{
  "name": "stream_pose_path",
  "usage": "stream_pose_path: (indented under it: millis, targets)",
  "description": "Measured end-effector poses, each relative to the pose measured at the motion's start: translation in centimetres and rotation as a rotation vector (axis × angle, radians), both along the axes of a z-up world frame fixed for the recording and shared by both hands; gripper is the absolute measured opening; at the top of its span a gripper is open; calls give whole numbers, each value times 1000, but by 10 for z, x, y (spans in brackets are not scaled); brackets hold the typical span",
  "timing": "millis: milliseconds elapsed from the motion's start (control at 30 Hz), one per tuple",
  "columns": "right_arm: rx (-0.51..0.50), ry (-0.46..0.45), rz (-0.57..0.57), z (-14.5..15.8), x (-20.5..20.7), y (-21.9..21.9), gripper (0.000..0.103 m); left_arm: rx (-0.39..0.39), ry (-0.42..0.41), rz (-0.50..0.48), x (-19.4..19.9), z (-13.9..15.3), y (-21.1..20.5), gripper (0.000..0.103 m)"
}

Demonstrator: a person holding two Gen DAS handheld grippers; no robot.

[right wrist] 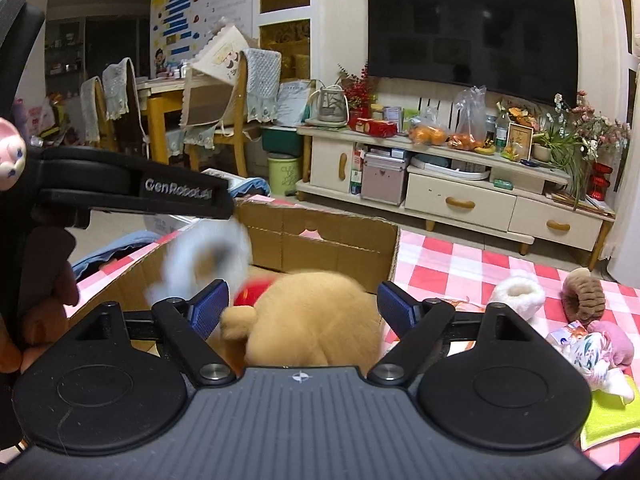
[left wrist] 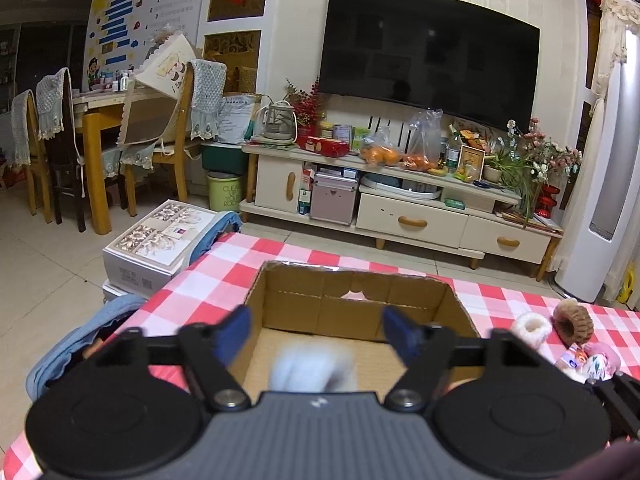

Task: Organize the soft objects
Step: 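Carry the teddy bear and the light blue item toward the cardboard box with both grippers, then open both grippers to drop the teddy bear and blue item into the box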

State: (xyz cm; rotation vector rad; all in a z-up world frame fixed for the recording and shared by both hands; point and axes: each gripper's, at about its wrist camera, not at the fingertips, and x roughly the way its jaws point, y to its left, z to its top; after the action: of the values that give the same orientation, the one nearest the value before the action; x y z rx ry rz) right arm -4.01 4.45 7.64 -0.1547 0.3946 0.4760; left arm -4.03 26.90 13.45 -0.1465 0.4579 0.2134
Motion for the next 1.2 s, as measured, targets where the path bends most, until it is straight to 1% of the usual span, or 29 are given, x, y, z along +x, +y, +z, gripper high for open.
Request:
stream_pose_path:
  millis: [100,133,167,333,600,767,800,833,1000,1200]
  targets:
    - [-4,-8,-6,3,-4,0,102,7,-9,11,0,2,-1,86]
    - [3,-7,-8,4,-5,-1,102,4,-12,13,-1,2,-1,92]
    - [10,-7,-11,4,-5,-1,102,3,-14,16,-1,3,-1,94]
    - [52,-5,-49,10,-9,-11,102,-3,-23,9,-1,4,-2,94]
    - [92,-2,-109,8,-16,-22,102,-17,-31,-11,-2,5,-8,95]
    - [111,4,-149,7,-17,-28,103,-24,-34,-28,0,6,-16,97]
    - [114,6,-157,6,-18,-29,103,-25,-33,-33,0,6,-18,98]
    - [119,6,-165,6,-19,-30,103,-26,-31,-37,1,6,-20,102]
    - [128,-11,-208,7,-22,-35,103,-16,-33,-61,2,6,-32,102]
    - [143,-9,-260,6,-23,-39,103,0,-27,-88,3,4,-47,102]
